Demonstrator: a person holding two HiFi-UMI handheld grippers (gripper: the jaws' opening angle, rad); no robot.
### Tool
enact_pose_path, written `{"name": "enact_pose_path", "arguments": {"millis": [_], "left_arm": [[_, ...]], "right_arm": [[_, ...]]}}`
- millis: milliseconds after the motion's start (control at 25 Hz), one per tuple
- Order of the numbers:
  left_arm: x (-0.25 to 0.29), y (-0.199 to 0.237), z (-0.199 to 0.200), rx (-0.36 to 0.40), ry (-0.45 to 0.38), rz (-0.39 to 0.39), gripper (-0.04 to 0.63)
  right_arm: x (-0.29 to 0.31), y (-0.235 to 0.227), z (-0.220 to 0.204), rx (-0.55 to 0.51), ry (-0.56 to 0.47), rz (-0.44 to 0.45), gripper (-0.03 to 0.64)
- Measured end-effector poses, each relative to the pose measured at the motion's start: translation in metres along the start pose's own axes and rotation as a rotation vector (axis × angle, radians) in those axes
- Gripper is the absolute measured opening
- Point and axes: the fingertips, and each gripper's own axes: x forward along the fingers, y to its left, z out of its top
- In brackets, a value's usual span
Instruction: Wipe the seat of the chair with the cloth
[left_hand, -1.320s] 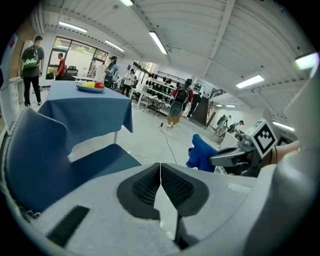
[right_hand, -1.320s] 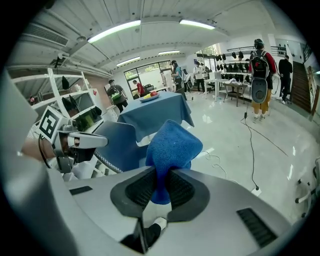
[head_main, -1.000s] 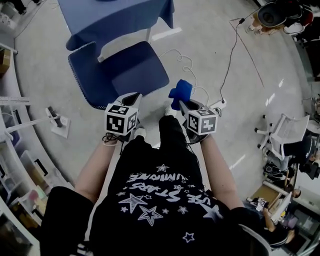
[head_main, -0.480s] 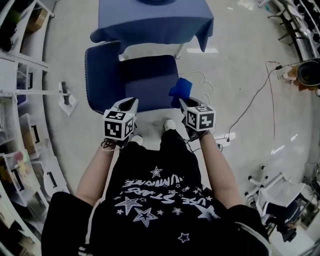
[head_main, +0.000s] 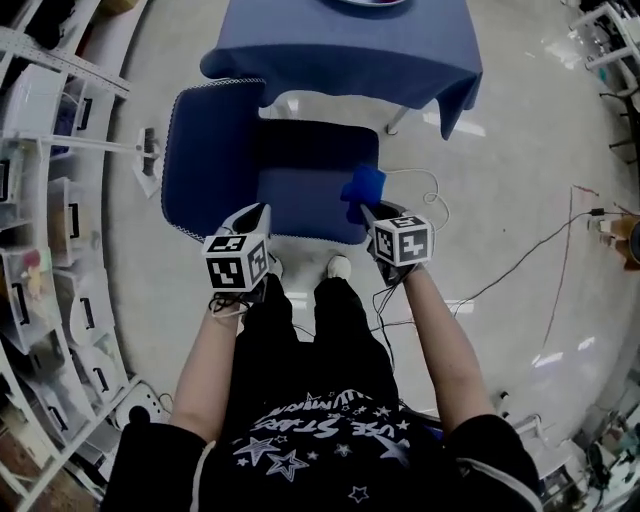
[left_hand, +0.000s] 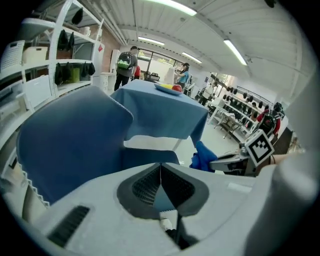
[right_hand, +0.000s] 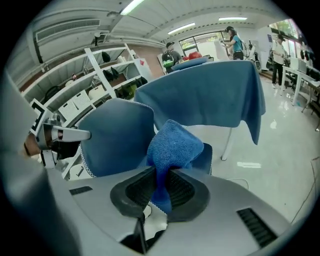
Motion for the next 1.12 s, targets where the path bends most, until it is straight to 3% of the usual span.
{"name": "enact_pose_path", "arguments": {"millis": [240,520,760,1120], "left_arm": [[0.043,0.017,-0.018,0.004,0.041,-0.017,0.021],[0.094,0.053,-0.035,-0.056,0.069,-0.025,0.021],[0.129,0.087,-0.039,-0.175,0.062,-0.005,0.021],[0.149,0.114,-0.05,-0.129,0.119,-0.008,0.021]], "right_arm": [[0.065,0.007,0.017,-0.079,0.047,0.012,0.055],[0.145,0.034,0.035,-0.14,0.066,0.055,0.055],[0.216,0.043,0.06,-0.274,0.072,0.031,0.055],[0.304,0.061,0.087,-0.166,0.098,0.136,0.055]]}}
